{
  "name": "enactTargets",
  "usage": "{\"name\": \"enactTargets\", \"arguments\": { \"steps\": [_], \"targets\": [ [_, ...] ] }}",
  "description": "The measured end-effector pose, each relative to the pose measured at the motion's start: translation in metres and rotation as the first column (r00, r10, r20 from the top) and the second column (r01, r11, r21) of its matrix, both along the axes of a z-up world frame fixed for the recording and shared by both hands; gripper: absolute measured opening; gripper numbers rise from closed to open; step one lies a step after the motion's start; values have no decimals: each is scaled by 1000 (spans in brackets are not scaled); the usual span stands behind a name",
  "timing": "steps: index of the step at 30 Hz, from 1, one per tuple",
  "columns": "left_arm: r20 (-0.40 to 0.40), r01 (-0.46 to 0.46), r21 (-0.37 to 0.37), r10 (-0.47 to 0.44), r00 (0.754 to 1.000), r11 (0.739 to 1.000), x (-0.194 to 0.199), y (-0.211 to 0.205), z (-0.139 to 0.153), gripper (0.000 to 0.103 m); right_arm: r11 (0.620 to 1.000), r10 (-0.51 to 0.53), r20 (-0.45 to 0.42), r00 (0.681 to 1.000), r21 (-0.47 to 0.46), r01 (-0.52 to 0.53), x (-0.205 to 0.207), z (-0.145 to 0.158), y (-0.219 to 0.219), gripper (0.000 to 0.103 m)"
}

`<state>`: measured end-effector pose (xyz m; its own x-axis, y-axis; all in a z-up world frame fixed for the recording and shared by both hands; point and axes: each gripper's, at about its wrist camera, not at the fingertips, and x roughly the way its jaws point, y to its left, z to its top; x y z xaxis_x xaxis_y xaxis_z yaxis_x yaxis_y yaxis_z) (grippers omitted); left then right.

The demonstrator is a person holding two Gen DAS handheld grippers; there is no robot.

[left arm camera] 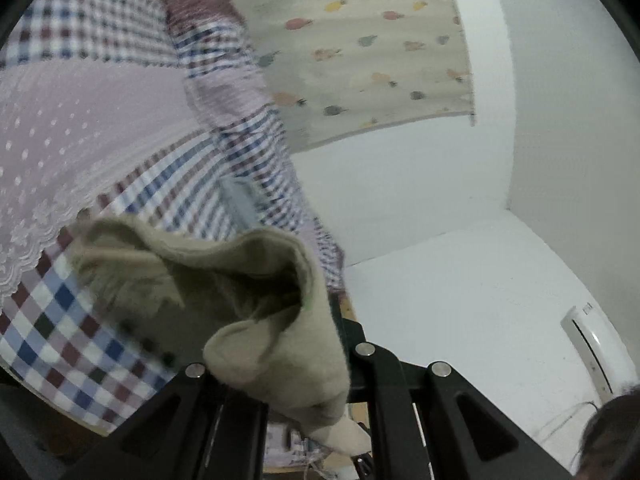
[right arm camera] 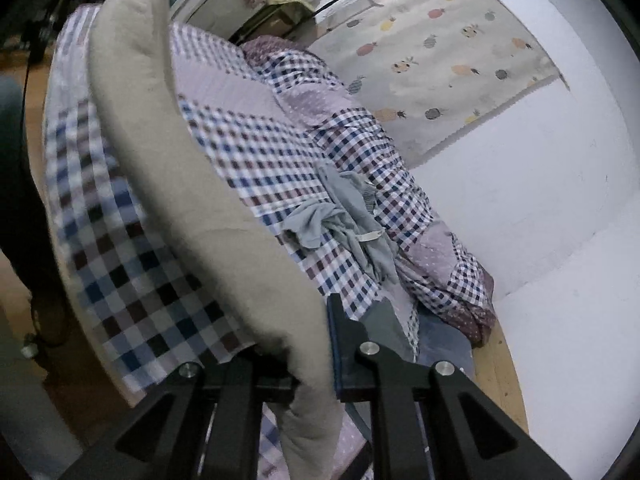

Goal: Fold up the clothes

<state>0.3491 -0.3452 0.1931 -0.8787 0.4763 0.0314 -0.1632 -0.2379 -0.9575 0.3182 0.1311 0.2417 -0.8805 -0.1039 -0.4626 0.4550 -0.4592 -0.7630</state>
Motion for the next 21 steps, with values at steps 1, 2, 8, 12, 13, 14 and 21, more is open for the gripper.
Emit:
{"name": "enactTargets", "arguments": {
  "steps": [1,2,8,12,13,14,21],
  "targets": [
    [-11,2,7,-2,1000,1000,7,2,14,6,1000,0,-7,1000,-9,0,7,18,5,10],
    [-13,1,16,0,1000,1000,12,3,23,6,1000,0,-14,1000,-18,0,15,35,10,10],
    [103,-14,6,14,995,1000,10,7,51,6,997,8,-1,1000,-80,-8,38,100,22,10],
    [220,-8,-6,9,975,1000,-27,10,24,6,996,-19,39,999,-83,22,10,86,24,10],
    [256,-11,-5,12,967,1000,-41,12,13,6,996,-27,62,998,-83,32,-4,75,24,10],
    [287,-15,-12,17,958,1000,-54,14,3,6,995,-36,86,996,-84,44,-19,62,25,10],
    [483,-39,-69,68,873,997,-156,21,-55,6,992,-97,246,965,-54,114,-129,-14,17,10]
  ]
}}
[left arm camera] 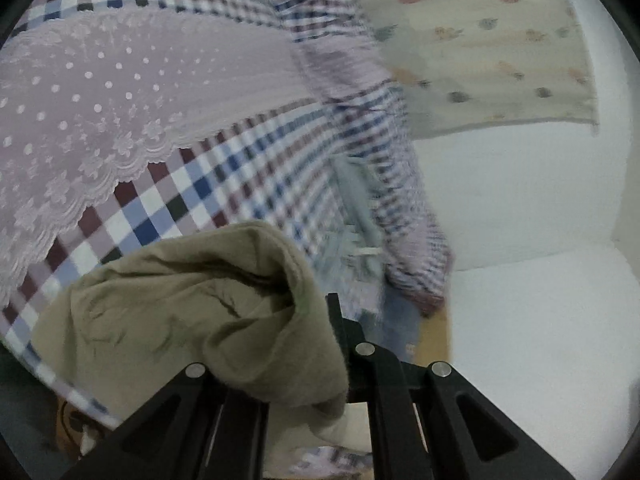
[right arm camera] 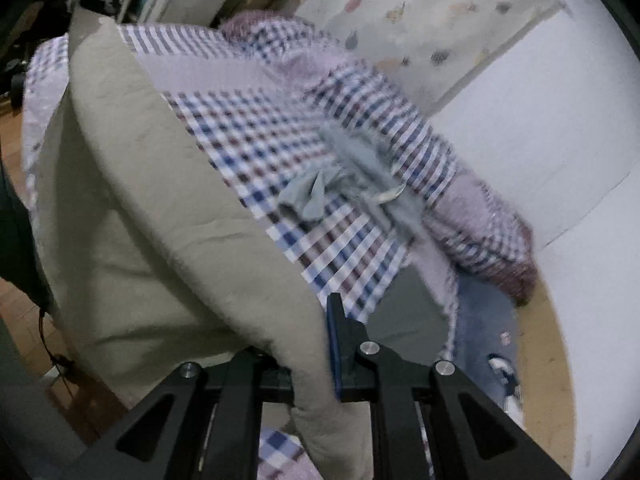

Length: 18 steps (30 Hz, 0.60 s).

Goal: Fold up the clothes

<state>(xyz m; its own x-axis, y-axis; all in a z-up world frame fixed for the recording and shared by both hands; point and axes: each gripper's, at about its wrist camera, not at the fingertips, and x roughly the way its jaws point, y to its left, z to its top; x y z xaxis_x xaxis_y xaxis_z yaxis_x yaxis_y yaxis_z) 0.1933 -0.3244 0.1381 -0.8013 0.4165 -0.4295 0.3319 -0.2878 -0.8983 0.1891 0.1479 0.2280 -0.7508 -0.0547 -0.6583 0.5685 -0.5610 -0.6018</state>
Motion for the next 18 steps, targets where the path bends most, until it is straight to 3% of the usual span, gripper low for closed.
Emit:
{"name": "enactTargets", "arguments": {
  "steps": [4,7,11,14,16,17,18],
  "targets": [
    [113,-16,-12,18,993,1000,-61,-3,-28,6,999,-31,96,995,12,30,-63,-40,-6,10],
    [212,-33,32,26,977,999,-97,-8,-62,6,999,-40,215,976,-11,44,-115,-58,-8,10],
    [337,-60,85,28,941,995,-144,-16,-106,9,996,-50,396,917,-44,73,-179,-90,-6,11],
    [370,-81,138,25,929,987,-153,-23,-123,16,984,-73,539,839,-97,148,-222,-116,4,17],
    [313,-90,183,29,949,979,-152,-28,-119,42,966,-97,605,790,-134,221,-242,-128,15,30],
    [274,-94,194,38,961,977,-150,-31,-114,50,951,-108,632,768,-159,264,-251,-132,22,34],
    [237,-105,182,60,970,978,-148,-36,-107,63,929,-118,641,759,-198,312,-258,-131,32,41]
  ]
}}
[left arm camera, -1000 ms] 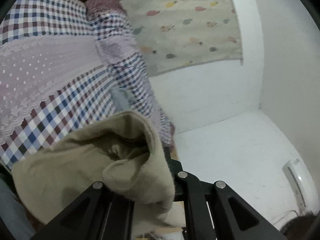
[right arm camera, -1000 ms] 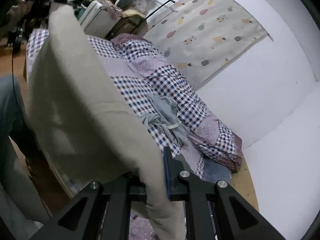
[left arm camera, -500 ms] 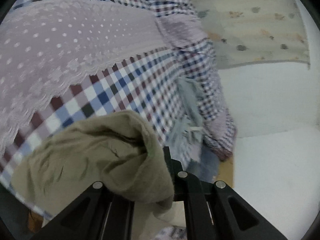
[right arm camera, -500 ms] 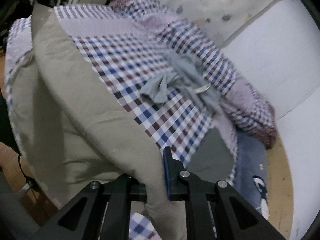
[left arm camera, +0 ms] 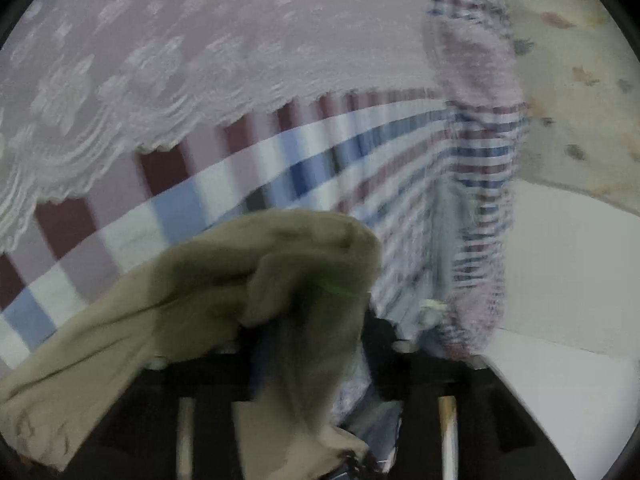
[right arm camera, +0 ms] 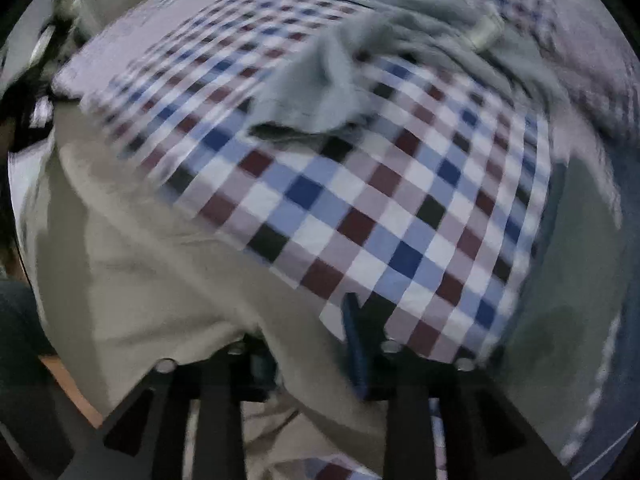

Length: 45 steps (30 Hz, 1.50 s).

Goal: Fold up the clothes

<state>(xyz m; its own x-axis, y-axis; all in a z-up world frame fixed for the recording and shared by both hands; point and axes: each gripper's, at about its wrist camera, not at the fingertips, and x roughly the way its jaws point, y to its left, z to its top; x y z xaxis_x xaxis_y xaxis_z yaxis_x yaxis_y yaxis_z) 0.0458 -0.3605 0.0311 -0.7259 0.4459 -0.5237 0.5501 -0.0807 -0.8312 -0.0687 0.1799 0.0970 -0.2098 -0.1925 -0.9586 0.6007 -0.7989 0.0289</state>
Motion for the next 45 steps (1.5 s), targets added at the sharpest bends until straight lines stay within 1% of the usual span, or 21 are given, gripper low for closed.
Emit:
{"name": "enactTargets", "arguments": {
  "steps": [1,3,5,7,9,10,12,14,16,18,20,22,24,28,31,35,36,37,39,42,45],
  "targets": [
    [-36,-19,-20,19,999,1000,3,-5,7,75,997,-58,-10,998,-51,58,-6,3,12,45],
    [-100,-64,-76,57,993,995,13,-17,23,84,977,-184,-52,981,-118,177,-13,10,37,52],
    [-141,-78,-126,60,988,989,21,-26,34,84,951,-304,-148,941,-105,291,-14,19,57,56],
    [-164,-53,-193,21,986,980,33,-28,42,84,916,-401,-259,879,-84,393,-5,31,78,56],
    [-181,-22,-264,-27,983,964,47,-27,48,84,899,-438,-285,853,-138,415,10,42,94,56],
    [-191,-3,-307,-59,980,952,57,-24,50,85,892,-450,-275,850,-187,412,23,48,103,56],
    [-206,24,-356,-103,973,934,76,-18,47,85,873,-468,-251,847,-281,399,54,58,117,57],
    [-223,49,-393,-147,964,918,100,-9,39,85,849,-470,-219,855,-375,371,90,62,129,57],
    [-228,67,-419,-176,958,906,124,0,32,85,828,-465,-198,863,-443,344,129,63,135,57],
    [-219,95,-439,-209,953,893,145,11,20,85,821,-440,-184,879,-479,311,168,56,132,57],
    [-207,126,-457,-243,948,880,162,22,9,85,825,-411,-150,899,-480,298,200,40,126,56],
    [-193,155,-475,-274,942,866,179,33,-2,85,833,-396,-113,911,-463,304,224,23,121,46],
    [-182,169,-492,-291,939,854,195,41,-7,85,847,-390,-95,916,-427,316,241,9,117,42],
    [-190,154,-544,-299,935,825,207,48,0,85,889,-354,-108,929,-349,298,254,-7,102,40],
    [-167,176,-546,-312,935,819,205,51,-5,85,905,-344,-136,929,-312,290,251,-16,94,40],
    [-150,194,-536,-319,936,821,202,49,-13,85,916,-350,-144,926,-261,305,243,-30,85,35],
    [-148,194,-534,-317,937,823,201,49,-14,85,920,-345,-154,926,-250,301,244,-30,82,30],
    [-152,188,-530,-311,938,827,202,47,-14,85,925,-341,-168,925,-238,297,245,-30,79,19],
    [-164,172,-519,-295,941,837,205,43,-15,85,931,-336,-196,921,-219,293,249,-29,74,7],
    [-182,148,-503,-271,945,851,210,37,-15,85,927,-347,-245,905,-233,293,266,-11,76,5],
    [-199,123,-487,-247,948,865,214,32,-16,85,920,-369,-208,906,-223,323,272,-13,86,5]
  ]
}}
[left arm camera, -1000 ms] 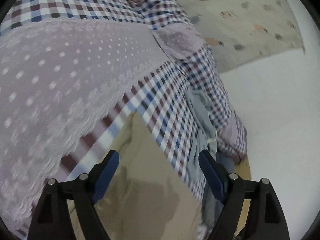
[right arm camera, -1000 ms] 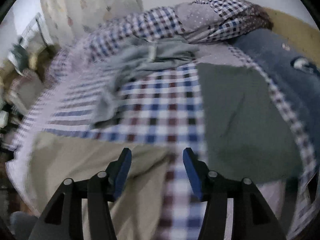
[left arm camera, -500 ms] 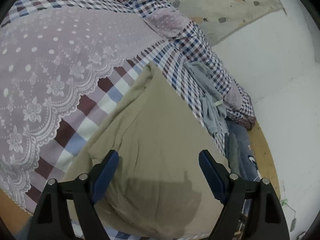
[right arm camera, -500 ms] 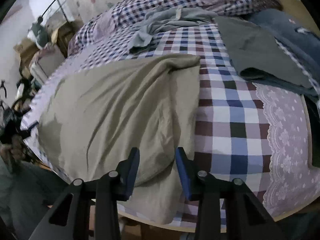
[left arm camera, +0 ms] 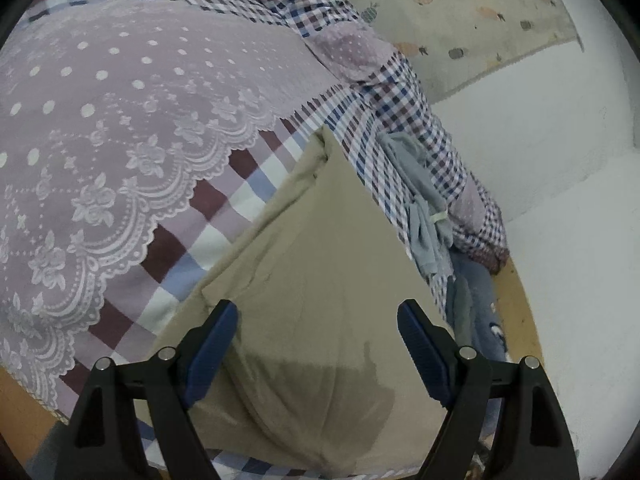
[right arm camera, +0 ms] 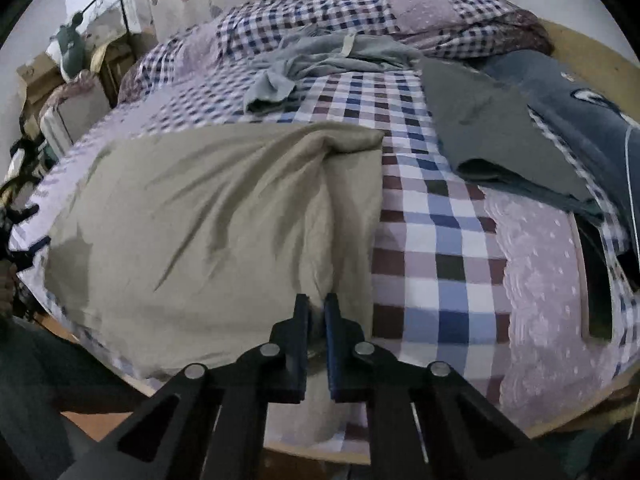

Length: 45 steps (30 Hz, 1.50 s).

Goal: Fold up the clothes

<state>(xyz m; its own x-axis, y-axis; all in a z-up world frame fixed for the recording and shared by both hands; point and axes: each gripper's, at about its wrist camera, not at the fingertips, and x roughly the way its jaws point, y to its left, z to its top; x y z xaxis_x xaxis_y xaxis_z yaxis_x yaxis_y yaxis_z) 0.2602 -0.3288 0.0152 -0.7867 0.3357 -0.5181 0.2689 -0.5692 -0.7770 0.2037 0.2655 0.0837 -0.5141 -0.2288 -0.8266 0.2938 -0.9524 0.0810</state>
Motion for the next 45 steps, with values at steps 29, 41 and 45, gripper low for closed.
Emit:
{"name": "enactTargets", "arguments": {
  "steps": [29,41,45],
  "targets": [
    [213,-64,148,31,976,987,47,5,-50,86,993,-17,-204,979,-121,-8,11,36,-49,53],
    [42,-67,230,59,997,971,56,-5,-33,86,944,312,-258,914,-22,-329,63,30,-178,54],
    [90,-90,246,69,993,965,57,-12,-41,86,846,530,-278,801,111,-521,99,15,-262,54]
  ]
}}
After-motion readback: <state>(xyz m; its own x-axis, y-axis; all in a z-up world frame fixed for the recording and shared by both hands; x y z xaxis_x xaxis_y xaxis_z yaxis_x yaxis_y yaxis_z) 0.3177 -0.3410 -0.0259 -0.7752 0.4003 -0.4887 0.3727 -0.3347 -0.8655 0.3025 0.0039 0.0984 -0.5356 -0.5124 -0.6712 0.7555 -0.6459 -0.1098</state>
